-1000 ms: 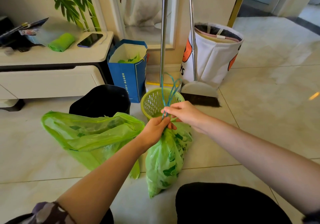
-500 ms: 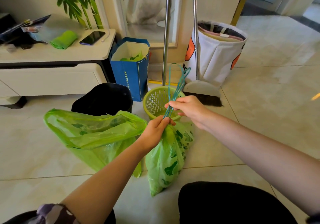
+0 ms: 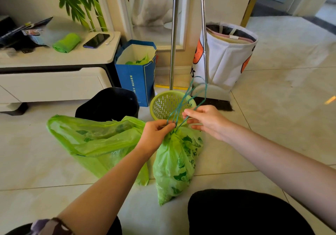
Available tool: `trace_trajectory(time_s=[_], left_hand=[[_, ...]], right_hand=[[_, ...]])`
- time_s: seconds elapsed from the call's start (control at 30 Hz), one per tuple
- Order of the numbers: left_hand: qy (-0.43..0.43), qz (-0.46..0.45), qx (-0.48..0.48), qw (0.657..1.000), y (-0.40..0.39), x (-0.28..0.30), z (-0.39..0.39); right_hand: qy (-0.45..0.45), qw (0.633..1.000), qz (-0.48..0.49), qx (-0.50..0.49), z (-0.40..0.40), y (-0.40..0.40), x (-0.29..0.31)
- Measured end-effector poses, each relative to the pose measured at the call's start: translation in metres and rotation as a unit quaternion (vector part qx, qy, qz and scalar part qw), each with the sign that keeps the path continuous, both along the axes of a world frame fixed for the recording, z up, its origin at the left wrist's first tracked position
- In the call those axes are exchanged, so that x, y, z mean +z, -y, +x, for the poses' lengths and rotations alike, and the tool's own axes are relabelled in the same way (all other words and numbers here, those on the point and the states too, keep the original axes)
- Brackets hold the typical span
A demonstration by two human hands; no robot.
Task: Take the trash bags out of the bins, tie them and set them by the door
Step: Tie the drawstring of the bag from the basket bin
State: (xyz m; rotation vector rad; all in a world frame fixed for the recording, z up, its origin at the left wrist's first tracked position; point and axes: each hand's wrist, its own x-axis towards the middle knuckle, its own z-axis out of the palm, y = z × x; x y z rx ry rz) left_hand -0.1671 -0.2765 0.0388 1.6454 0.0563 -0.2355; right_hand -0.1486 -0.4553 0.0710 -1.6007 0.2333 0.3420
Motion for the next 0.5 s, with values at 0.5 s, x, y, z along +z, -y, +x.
trace_trajectory(time_s=[0.5], left_hand=[[0.005,-0.009,0.045,0.999,-0.003,-0.004,0.003]], right_hand=[[-0.001,0.996,-0.068,0.049,0.000,-0.025,-0.012]])
